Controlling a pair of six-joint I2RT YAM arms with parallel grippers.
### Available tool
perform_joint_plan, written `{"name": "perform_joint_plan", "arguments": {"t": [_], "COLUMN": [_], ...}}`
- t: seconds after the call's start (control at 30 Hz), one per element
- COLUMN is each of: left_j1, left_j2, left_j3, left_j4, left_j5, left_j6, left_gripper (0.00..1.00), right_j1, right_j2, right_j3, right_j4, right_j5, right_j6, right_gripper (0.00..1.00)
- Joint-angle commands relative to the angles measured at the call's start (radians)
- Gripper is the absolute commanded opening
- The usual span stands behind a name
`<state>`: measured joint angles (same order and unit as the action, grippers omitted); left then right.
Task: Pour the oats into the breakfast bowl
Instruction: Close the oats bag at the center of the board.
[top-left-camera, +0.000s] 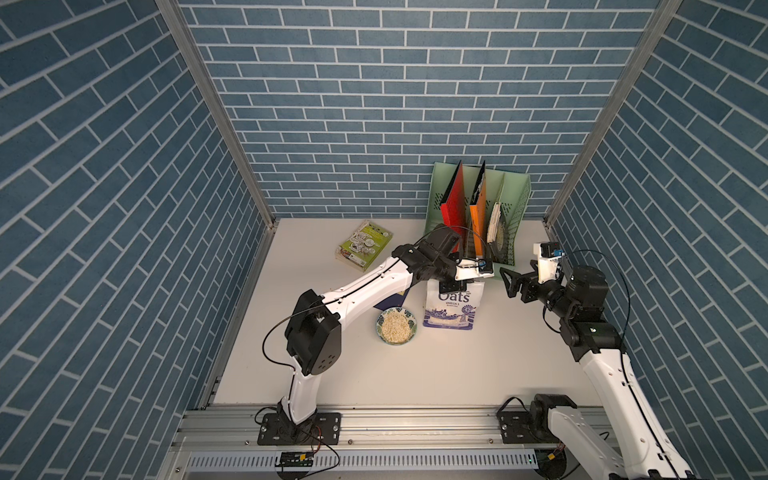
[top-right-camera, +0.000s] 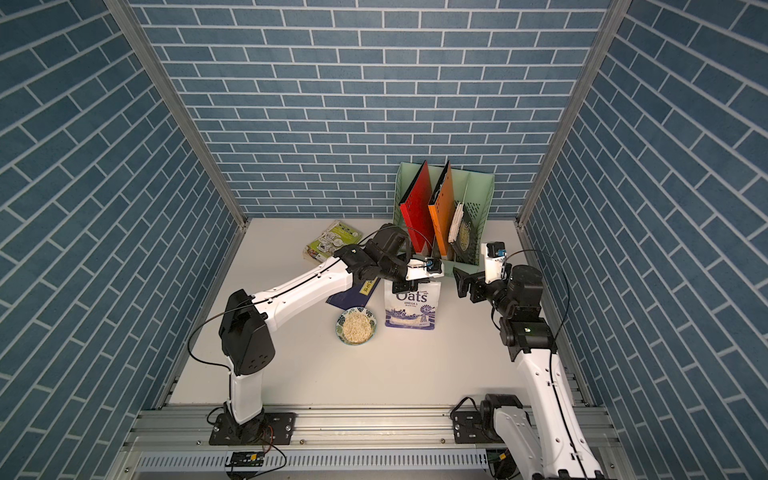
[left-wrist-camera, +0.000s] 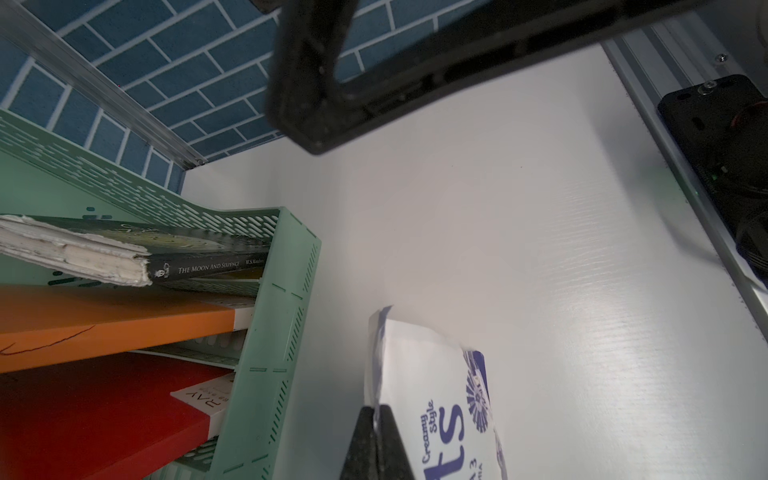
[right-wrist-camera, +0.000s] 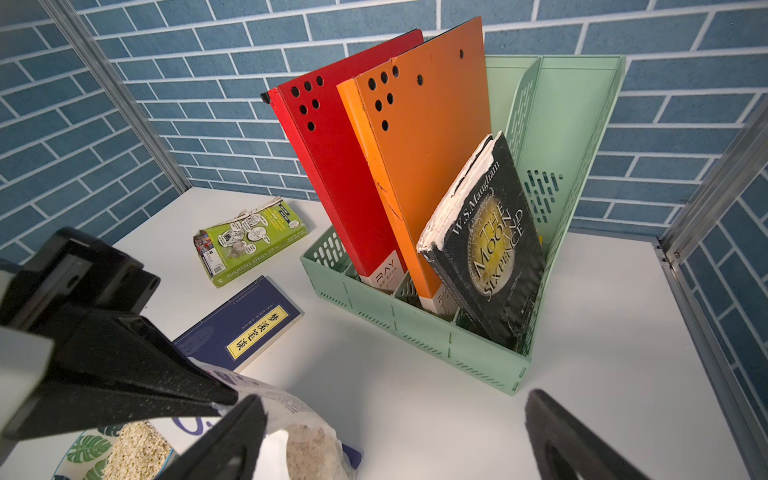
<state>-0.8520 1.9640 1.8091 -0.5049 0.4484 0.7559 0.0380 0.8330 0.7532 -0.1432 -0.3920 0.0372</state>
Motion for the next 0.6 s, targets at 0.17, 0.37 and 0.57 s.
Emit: {"name": "perform_joint_plan", "arguments": {"t": [0.17,0.37,0.57], "left_j1": [-0.006,0.006,0.011], "left_j2": [-0.039,-0.066,-0.069], "left_j3": [-0.025,-0.063,-0.06], "left_j4": [-0.001,-0.006,-0.035], "left_j5": [-0.05,-0.097,-0.118], "left_j6": [0.021,0.034,0.043], "left_gripper": [0.23,0.34,0.1], "right_j1": [-0.007,-0.007,-0.007], "right_j2": [-0.005,-0.006,-0.008], "right_j3": [-0.008,-0.015,-0.018], "right_j4": [-0.006,-0.003,-0.001], "right_j5": [0.008,0.001,-0.001], "right_j6": [-0.011,-0.013,-0.013], "right_gripper": [0.99,0.99,0.99]}}
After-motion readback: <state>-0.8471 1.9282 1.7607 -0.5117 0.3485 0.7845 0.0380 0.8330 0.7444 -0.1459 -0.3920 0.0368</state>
